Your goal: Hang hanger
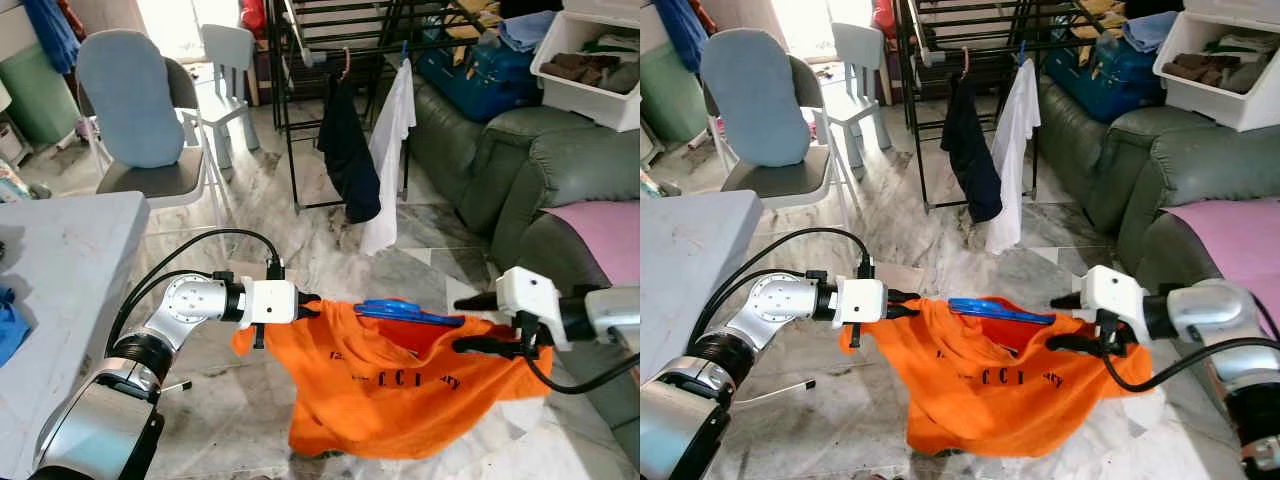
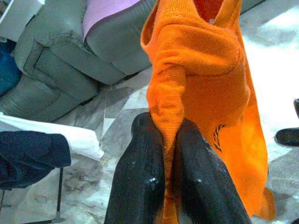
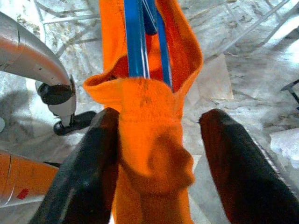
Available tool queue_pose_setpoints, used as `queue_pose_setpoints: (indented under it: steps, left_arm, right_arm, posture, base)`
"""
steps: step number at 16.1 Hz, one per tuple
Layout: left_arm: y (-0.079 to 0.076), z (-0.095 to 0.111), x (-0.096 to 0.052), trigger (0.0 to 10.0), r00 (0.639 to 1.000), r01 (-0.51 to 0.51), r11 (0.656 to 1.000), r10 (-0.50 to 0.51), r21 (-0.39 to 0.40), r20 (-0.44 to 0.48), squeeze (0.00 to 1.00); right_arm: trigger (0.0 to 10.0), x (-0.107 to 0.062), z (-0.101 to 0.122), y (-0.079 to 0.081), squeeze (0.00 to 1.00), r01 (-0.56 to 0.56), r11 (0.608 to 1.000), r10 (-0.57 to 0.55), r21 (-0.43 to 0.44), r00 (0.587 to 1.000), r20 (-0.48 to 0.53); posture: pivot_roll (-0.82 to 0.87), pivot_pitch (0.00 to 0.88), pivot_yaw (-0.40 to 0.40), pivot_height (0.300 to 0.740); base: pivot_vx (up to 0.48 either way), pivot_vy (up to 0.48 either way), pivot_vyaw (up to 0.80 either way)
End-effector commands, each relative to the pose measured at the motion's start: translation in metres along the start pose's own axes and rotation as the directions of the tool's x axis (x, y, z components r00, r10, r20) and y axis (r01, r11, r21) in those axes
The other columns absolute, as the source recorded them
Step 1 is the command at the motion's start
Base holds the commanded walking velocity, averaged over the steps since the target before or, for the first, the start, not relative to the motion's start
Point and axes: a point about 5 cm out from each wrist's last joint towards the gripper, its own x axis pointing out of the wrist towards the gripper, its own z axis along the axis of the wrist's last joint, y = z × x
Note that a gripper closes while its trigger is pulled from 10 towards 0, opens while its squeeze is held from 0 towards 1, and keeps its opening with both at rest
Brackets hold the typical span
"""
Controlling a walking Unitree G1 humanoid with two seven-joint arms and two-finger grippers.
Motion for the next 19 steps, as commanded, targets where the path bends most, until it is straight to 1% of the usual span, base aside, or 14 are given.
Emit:
queue_pose_setpoints:
  steps: [1, 11, 15, 19]
  left_arm:
    - [0.0051, 0.0057, 0.0000, 0.0, 0.999, -0.020, 0.999, 0.019, 0.028, 0.031, 0.00]
    - [0.0048, 0.0051, 0.0026, 0.0, 0.999, -0.029, 1.000, 0.028, 0.012, 0.028, 0.00]
    - [0.0048, 0.0041, 0.0018, 0.0, 0.999, -0.030, 1.000, 0.030, 0.007, 0.022, 0.00]
    - [0.0026, 0.0021, 0.0002, 0.0, 1.000, -0.025, 1.000, 0.025, 0.004, 0.016, 0.00]
  right_arm:
    - [0.0, 0.0022, 0.0064, -0.0026, 0.00, -0.036, 0.999, 0.036, -0.037, 0.999, 0.002]
    - [0.0, 0.0051, 0.0026, 0.0011, 0.00, -0.070, 0.997, 0.070, -0.031, 0.998, -0.001]
    - [0.0, 0.0095, 0.0002, 0.0040, 0.00, -0.067, 0.997, 0.068, -0.026, 0.998, 0.005]
    - [0.0, 0.0083, -0.0027, 0.0071, 0.00, -0.060, 0.998, 0.060, -0.013, 0.998, 0.009]
  posture:
    - [-0.22, 0.000, 0.035, 0.740]
    - [-0.23, 0.000, 0.032, 0.740]
    - [-0.23, 0.000, 0.032, 0.740]
    - [-0.22, 0.000, 0.034, 0.740]
  base:
    - [0.000, 0.000, 0.00]
    - [0.000, 0.000, 0.00]
    - [0.000, 0.000, 0.00]
    - [0.000, 0.000, 0.00]
